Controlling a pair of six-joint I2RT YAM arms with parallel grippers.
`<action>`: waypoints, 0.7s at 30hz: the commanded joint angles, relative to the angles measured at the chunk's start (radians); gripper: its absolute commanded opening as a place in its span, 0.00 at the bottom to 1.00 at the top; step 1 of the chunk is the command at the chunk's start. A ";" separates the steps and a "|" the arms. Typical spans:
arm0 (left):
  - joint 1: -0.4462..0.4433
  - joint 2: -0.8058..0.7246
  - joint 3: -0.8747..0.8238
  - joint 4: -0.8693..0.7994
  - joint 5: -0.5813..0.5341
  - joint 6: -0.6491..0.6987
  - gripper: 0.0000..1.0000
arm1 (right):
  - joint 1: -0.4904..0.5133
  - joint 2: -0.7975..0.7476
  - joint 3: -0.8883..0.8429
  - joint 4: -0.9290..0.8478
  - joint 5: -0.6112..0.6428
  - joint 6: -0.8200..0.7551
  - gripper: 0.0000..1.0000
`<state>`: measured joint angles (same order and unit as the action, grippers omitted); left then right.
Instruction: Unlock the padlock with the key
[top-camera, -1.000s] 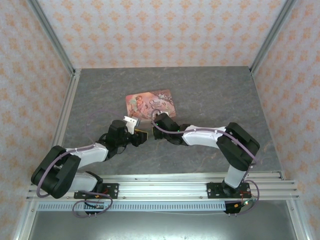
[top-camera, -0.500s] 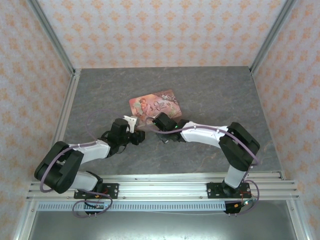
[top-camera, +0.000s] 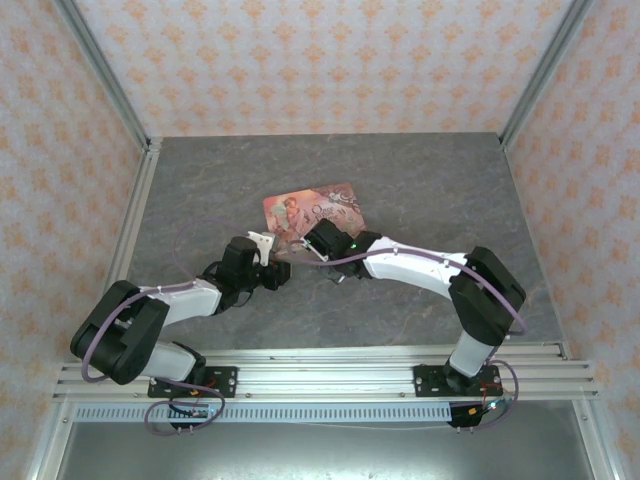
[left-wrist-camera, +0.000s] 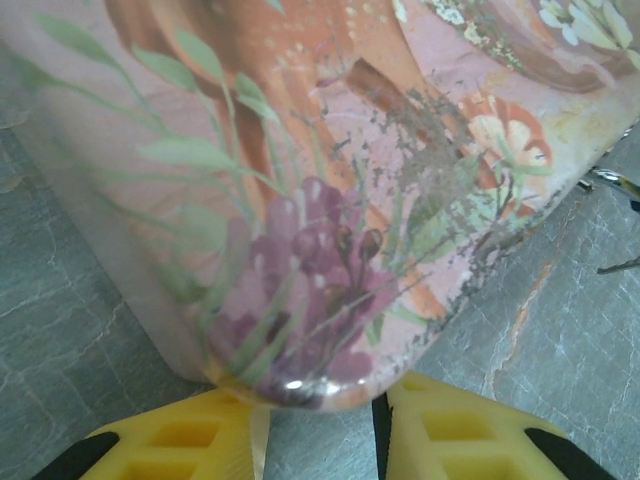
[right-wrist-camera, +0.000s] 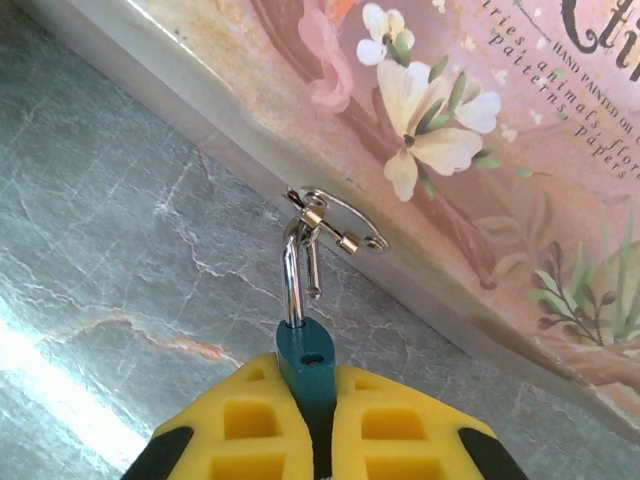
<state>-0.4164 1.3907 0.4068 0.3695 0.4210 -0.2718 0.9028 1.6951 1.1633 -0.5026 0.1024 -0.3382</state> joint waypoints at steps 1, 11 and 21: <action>0.009 -0.004 0.012 0.001 -0.017 0.003 0.33 | 0.005 -0.015 0.053 -0.059 0.064 -0.053 0.00; 0.008 -0.006 0.013 -0.020 -0.018 0.019 0.32 | 0.012 0.006 0.074 -0.055 0.075 -0.135 0.00; 0.008 -0.024 0.013 -0.048 -0.031 0.016 0.32 | 0.092 0.086 0.085 -0.003 0.202 -0.279 0.00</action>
<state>-0.4164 1.3903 0.4068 0.3485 0.4103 -0.2676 0.9813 1.7741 1.2274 -0.5426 0.2245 -0.5491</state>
